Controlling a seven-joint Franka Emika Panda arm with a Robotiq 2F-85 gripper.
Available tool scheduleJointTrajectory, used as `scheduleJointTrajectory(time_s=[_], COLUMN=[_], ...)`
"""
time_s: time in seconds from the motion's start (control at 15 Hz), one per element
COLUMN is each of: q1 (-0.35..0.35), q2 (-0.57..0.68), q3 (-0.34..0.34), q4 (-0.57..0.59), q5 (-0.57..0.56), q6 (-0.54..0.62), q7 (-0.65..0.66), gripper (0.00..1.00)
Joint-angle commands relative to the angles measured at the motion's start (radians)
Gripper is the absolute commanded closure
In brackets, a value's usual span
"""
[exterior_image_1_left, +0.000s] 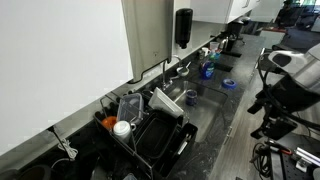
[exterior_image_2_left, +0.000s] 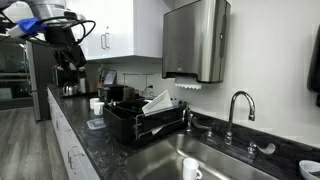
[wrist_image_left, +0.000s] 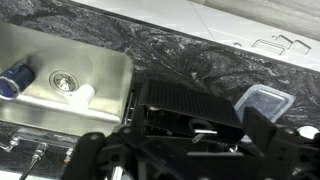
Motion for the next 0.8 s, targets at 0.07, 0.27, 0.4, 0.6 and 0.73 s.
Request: scheduleJointTrajectory(time_s=[0.07,0.27,0.4,0.6,0.73], q1=[-0.071,-0.094,-0.104,-0.105,-0.109], q2=[0.130,0.219,0.283,0.252,0.285], q3=[-0.101,-0.176,-0.215,-0.217,-0.222], q4=[0.021,0.048,0.079,0.059,0.080], q5=[-0.048,-0.070,-0.072,-0.049,-0.049], q6=[0.090,0.140,0.154,0.136,0.136], q7=[-0.109,-0.229,-0.295,-0.283,-0.289], gripper=[0.00,0.00,0.00,0.00,0.00])
